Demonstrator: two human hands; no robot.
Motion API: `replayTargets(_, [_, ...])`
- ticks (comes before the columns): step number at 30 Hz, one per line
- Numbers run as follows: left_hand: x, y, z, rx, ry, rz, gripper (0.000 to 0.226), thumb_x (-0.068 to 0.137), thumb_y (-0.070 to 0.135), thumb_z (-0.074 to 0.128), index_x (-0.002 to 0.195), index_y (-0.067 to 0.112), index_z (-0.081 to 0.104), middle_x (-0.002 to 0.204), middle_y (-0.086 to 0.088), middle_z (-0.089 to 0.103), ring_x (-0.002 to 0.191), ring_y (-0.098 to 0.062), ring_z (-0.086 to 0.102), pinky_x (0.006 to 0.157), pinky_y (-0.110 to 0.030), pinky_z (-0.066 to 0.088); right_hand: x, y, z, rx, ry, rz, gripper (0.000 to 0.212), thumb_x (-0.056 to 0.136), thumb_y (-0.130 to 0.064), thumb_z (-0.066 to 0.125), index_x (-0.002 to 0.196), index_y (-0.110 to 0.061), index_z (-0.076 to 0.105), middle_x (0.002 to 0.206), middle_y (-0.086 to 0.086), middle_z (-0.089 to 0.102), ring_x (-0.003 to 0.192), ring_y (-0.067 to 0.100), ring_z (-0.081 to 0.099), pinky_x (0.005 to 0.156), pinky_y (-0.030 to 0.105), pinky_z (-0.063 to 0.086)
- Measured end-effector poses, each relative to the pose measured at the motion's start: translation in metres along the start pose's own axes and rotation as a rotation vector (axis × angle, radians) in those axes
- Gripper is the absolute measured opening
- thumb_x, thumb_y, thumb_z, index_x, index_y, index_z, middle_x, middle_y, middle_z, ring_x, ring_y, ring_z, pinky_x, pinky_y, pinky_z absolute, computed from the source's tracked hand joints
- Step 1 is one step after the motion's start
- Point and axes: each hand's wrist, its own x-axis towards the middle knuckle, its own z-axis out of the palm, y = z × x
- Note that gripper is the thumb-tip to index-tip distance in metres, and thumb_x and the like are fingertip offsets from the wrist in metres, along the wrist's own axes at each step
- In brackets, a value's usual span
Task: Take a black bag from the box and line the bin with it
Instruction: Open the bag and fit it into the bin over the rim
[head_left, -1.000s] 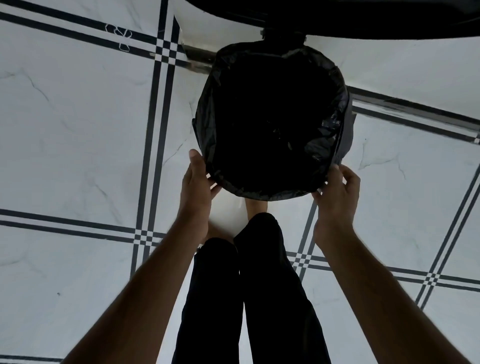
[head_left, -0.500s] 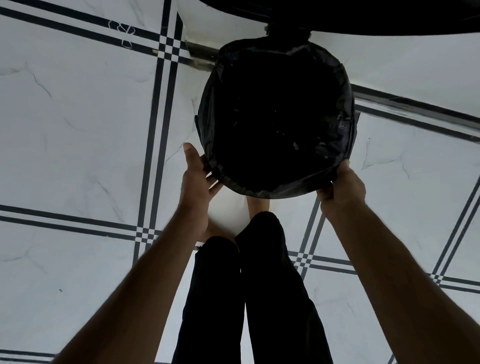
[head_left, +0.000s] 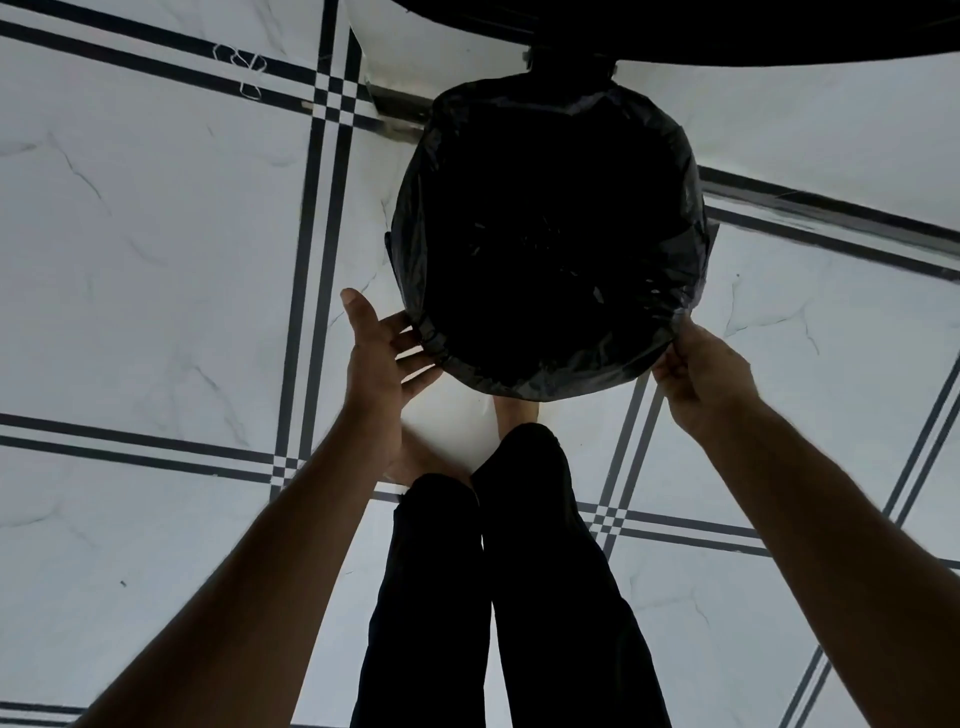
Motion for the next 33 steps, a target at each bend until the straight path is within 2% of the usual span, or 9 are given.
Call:
replayTargets(3, [-0.006, 0.0, 0.006, 0.035, 0.051, 0.061, 0.065, 0.099, 0.06, 0.007, 0.111, 0.02, 0.057, 0.106, -0.001, 0.066, 0.102, -0.018, 0.064, 0.097, -0.037, 0.049, -0.015, 0.001, -0.003, 0.06, -0.111, -0.019, 0.027, 0.102, -0.035, 0.052, 0.096, -0.011, 0.065, 0.085, 0.003, 0.069, 0.08, 0.013, 0.067, 0.079, 0.025, 0.058])
replayTargets(6, [-0.01, 0.0, 0.011, 0.02, 0.079, 0.094, 0.06, 0.101, 0.056, 0.007, 0.11, 0.021, 0.055, 0.118, -0.003, 0.063, 0.123, -0.025, 0.057, 0.11, -0.043, 0.042, -0.026, 0.001, -0.003, 0.063, -0.164, 0.055, 0.044, 0.103, -0.05, 0.035, 0.097, -0.017, 0.065, 0.088, -0.002, 0.073, 0.097, 0.016, 0.068, 0.094, 0.034, 0.052])
replayTargets(12, [-0.011, -0.004, 0.007, -0.025, 0.028, 0.035, 0.066, 0.097, 0.063, 0.008, 0.101, 0.023, 0.061, 0.107, 0.001, 0.067, 0.111, -0.023, 0.062, 0.1, -0.039, 0.048, -0.027, 0.001, 0.006, 0.175, -0.109, 0.125, 0.039, 0.096, -0.039, 0.04, 0.106, -0.008, 0.061, 0.109, 0.007, 0.064, 0.112, 0.025, 0.063, 0.105, 0.039, 0.048])
replayTargets(15, [-0.01, -0.007, 0.003, -0.05, 0.037, 0.009, 0.07, 0.096, 0.066, 0.01, 0.11, 0.019, 0.06, 0.107, -0.002, 0.069, 0.106, -0.023, 0.066, 0.094, -0.038, 0.052, -0.025, 0.001, 0.014, 0.251, -0.081, 0.125, 0.038, 0.095, -0.038, 0.045, 0.111, -0.007, 0.059, 0.108, 0.008, 0.061, 0.101, 0.027, 0.064, 0.105, 0.041, 0.048])
replayTargets(20, [-0.014, -0.011, 0.001, -0.114, 0.063, -0.022, 0.071, 0.096, 0.067, 0.012, 0.104, 0.018, 0.064, 0.104, -0.002, 0.071, 0.102, -0.019, 0.068, 0.087, -0.035, 0.056, -0.037, 0.009, 0.012, 0.152, -0.023, 0.154, 0.047, 0.099, -0.05, 0.037, 0.104, -0.012, 0.065, 0.116, 0.004, 0.068, 0.113, 0.019, 0.064, 0.102, 0.037, 0.049])
replayTargets(22, [-0.016, -0.014, 0.005, -0.103, 0.075, -0.01, 0.073, 0.097, 0.066, 0.009, 0.098, 0.02, 0.065, 0.103, 0.0, 0.071, 0.109, -0.018, 0.065, 0.093, -0.035, 0.052, -0.044, 0.014, 0.011, 0.08, 0.066, 0.195, 0.051, 0.098, -0.054, 0.031, 0.097, -0.018, 0.067, 0.125, 0.001, 0.063, 0.119, 0.016, 0.055, 0.106, 0.037, 0.041])
replayTargets(25, [-0.018, -0.014, 0.011, -0.109, 0.102, -0.023, 0.08, 0.095, 0.067, 0.003, 0.106, 0.018, 0.064, 0.106, -0.002, 0.068, 0.115, -0.022, 0.061, 0.104, -0.039, 0.045, -0.051, 0.023, 0.011, 0.126, 0.073, 0.266, 0.059, 0.098, -0.056, 0.026, 0.114, -0.017, 0.066, 0.13, 0.005, 0.06, 0.127, 0.02, 0.05, 0.112, 0.046, 0.036])
replayTargets(29, [-0.019, -0.015, 0.018, -0.24, 0.067, -0.117, 0.086, 0.09, 0.074, 0.006, 0.132, 0.015, 0.052, 0.118, -0.007, 0.064, 0.11, -0.026, 0.061, 0.101, -0.045, 0.048, -0.057, 0.029, 0.023, 0.341, -0.037, 0.287, 0.058, 0.099, -0.056, 0.028, 0.118, -0.012, 0.061, 0.119, 0.011, 0.068, 0.108, 0.028, 0.065, 0.099, 0.051, 0.048])
replayTargets(33, [-0.02, -0.02, 0.02, -0.383, 0.094, -0.156, 0.084, 0.089, 0.077, 0.01, 0.118, 0.014, 0.057, 0.114, -0.009, 0.066, 0.111, -0.029, 0.062, 0.102, -0.046, 0.048, -0.055, 0.035, 0.023, 0.409, -0.039, 0.29, 0.055, 0.1, -0.053, 0.033, 0.123, -0.011, 0.059, 0.116, 0.013, 0.069, 0.105, 0.029, 0.067, 0.083, 0.048, 0.053])
